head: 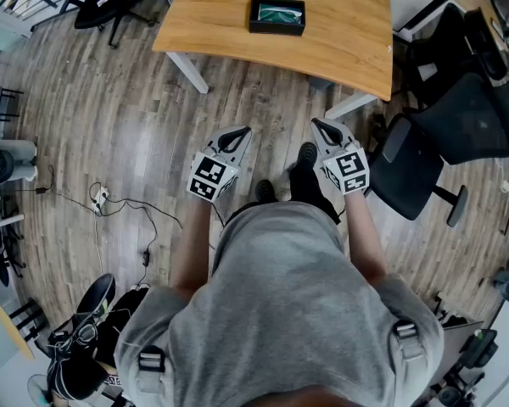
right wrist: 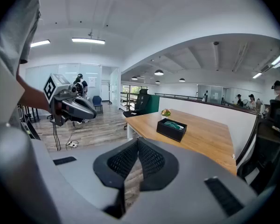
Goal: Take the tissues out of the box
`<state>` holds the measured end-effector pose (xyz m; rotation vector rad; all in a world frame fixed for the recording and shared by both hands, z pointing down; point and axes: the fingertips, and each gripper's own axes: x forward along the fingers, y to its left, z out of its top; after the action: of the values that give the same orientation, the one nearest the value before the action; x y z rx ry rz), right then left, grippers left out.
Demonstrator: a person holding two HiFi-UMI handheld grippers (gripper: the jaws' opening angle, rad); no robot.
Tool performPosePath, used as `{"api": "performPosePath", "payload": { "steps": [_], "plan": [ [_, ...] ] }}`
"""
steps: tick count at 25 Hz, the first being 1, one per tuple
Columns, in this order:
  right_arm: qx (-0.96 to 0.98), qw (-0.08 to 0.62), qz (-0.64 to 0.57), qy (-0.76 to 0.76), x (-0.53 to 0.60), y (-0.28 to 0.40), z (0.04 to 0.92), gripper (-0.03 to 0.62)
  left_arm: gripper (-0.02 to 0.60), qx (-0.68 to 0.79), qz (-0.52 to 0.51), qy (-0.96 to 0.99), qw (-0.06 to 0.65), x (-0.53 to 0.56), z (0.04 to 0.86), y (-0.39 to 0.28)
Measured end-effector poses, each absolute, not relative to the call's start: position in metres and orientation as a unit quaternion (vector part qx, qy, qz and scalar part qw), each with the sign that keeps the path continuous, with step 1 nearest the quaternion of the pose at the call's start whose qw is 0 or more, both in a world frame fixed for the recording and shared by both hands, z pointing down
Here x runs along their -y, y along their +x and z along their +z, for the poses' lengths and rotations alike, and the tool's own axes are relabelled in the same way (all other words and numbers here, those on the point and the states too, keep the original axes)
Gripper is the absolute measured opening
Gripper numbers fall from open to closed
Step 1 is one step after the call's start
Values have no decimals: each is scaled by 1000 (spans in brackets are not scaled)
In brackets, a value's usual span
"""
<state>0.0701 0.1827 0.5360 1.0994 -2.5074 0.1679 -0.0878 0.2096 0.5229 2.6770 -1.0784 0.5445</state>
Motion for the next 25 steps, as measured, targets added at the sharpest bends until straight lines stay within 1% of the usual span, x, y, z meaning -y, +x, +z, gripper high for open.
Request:
{"api": "performPosePath", "payload": {
  "steps": [7, 13, 20, 25],
  "plan": [
    [893, 208, 54, 394, -193, 77, 540, 5, 20, 366, 171, 909, 105, -217, 516, -88],
    [897, 195, 57, 394, -194, 75, 539, 11, 20, 355, 156, 916, 100, -220, 508, -84],
    [899, 202, 47, 386, -196, 72, 540, 11, 21, 358, 154, 917, 91, -220, 502, -83],
    [900, 203, 44, 383, -195, 71, 541, 37, 23, 363, 157, 914, 91, -221, 504, -86]
  ]
}}
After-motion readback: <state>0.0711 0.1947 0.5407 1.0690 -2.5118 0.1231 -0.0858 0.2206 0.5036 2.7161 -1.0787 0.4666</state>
